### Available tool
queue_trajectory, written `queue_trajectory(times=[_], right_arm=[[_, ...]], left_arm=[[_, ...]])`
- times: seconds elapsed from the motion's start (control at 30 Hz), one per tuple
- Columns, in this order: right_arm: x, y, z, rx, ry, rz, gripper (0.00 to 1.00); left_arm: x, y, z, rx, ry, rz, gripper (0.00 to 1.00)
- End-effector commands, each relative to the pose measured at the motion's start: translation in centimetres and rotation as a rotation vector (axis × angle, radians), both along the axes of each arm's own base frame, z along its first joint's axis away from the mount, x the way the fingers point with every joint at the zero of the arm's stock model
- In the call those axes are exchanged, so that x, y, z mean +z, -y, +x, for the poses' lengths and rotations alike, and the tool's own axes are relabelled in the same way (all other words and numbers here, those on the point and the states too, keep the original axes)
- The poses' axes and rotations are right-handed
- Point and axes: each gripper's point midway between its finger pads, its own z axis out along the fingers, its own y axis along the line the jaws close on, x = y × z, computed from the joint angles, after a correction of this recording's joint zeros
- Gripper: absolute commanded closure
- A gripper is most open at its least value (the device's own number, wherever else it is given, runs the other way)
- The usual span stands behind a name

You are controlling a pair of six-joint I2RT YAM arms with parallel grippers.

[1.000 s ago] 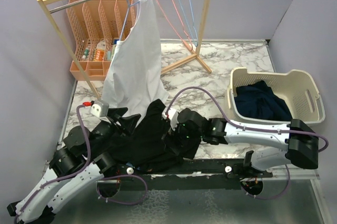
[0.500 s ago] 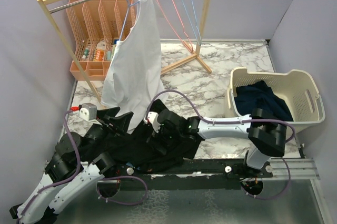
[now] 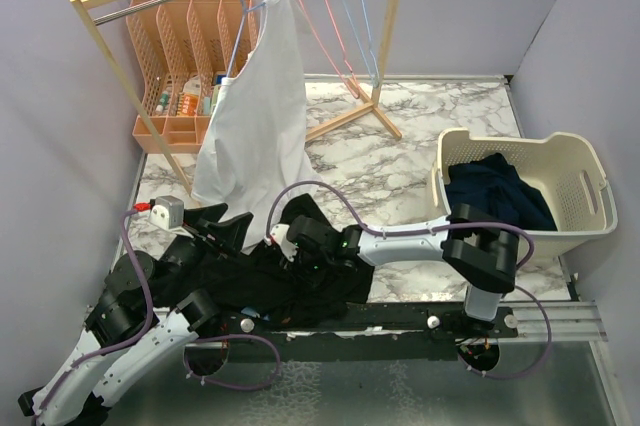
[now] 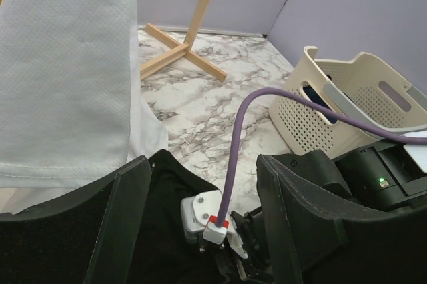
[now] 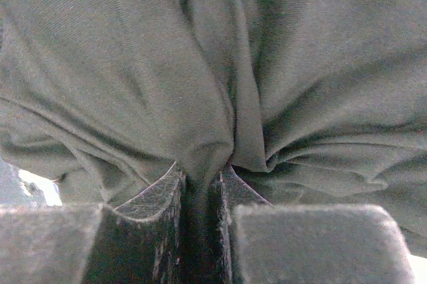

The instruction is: Remove the t-shirt from the hanger

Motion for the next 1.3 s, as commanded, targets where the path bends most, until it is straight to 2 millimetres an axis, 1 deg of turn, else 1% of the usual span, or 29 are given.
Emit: queue_trajectory(times=[0.0,0.03,0.07,0.13,0.23,0.33,0.4,0.47,0.5,0.6,0.67,0.73,0.83,0.87,0.93,1.0,1.07,1.13,1.23,1.27], right_arm=[[-1.8,2.3,-0.4,-0.087,-0.026,-0.099,0.95],[-1.1,2.6,0.1,-0.117,-0.008,-0.094,0.98],[-0.4,2.8,0.6,-0.144,-0.001,-0.085,0.99],[1.8,3.4,2.0,-0.213,0.004,-0.045,0.99],[6.2,5.6,6.2,-0.389,-0.022,0.058,0.99],[10.8,9.5,10.9,-0.576,-0.075,0.198,0.99],[13.7,12.3,13.5,-0.675,-0.061,0.279,0.99],[16.3,14.9,15.5,-0.769,-0.006,0.315,0.99],[17.9,16.0,16.4,-0.82,0.028,0.329,0.99],[21.2,20.0,18.7,-1.005,0.105,0.332,0.99],[23.7,22.5,20.0,-1.108,0.156,0.368,0.99],[26.8,24.1,20.9,-1.158,0.215,0.447,0.99],[30.8,25.9,22.0,-1.246,0.28,0.505,0.99],[31.8,26.8,22.3,-1.293,0.3,0.509,0.99],[34.5,28.6,22.7,-1.384,0.355,0.532,0.99],[37.1,30.6,22.7,-1.477,0.415,0.564,0.99],[39.9,32.6,22.2,-1.559,0.48,0.608,0.99],[42.5,34.5,21.3,-1.631,0.547,0.652,0.99],[45.9,37.7,19.2,-1.738,0.643,0.705,0.99],[46.8,38.8,18.2,-1.775,0.675,0.713,0.99]], left_arm=[[0.2,-0.4,0.1,0.021,-0.005,-0.007,0.33],[0.2,-0.4,0.2,0.023,-0.006,-0.005,0.33],[0.2,-0.3,0.2,0.02,-0.007,-0.003,0.33],[0.1,-0.2,0.2,0.019,-0.011,0.001,0.33],[0.0,-0.1,0.3,0.018,-0.015,0.005,0.33],[0.0,0.0,0.3,0.014,-0.016,0.005,0.33],[0.0,-0.1,0.3,0.016,-0.015,0.005,0.33],[0.0,-0.1,0.3,0.016,-0.015,0.005,0.33],[0.0,-0.1,0.3,0.016,-0.015,0.005,0.33],[-0.1,0.0,0.3,0.014,-0.016,0.007,0.33],[0.0,0.0,0.3,0.014,-0.015,0.007,0.33],[-0.1,0.0,0.3,0.015,-0.016,0.007,0.33],[-0.1,0.0,0.3,0.016,-0.016,0.008,0.33],[-0.1,0.0,0.3,0.016,-0.017,0.009,0.33],[-0.1,0.0,0.4,0.017,-0.018,0.009,0.33],[-0.1,0.0,0.3,0.014,-0.018,0.01,0.33],[-0.1,0.0,0.3,0.015,-0.018,0.009,0.33],[-0.1,0.0,0.3,0.014,-0.018,0.009,0.33],[-0.1,0.1,0.3,0.013,-0.018,0.011,0.33],[-0.1,0.1,0.3,0.012,-0.019,0.012,0.33]])
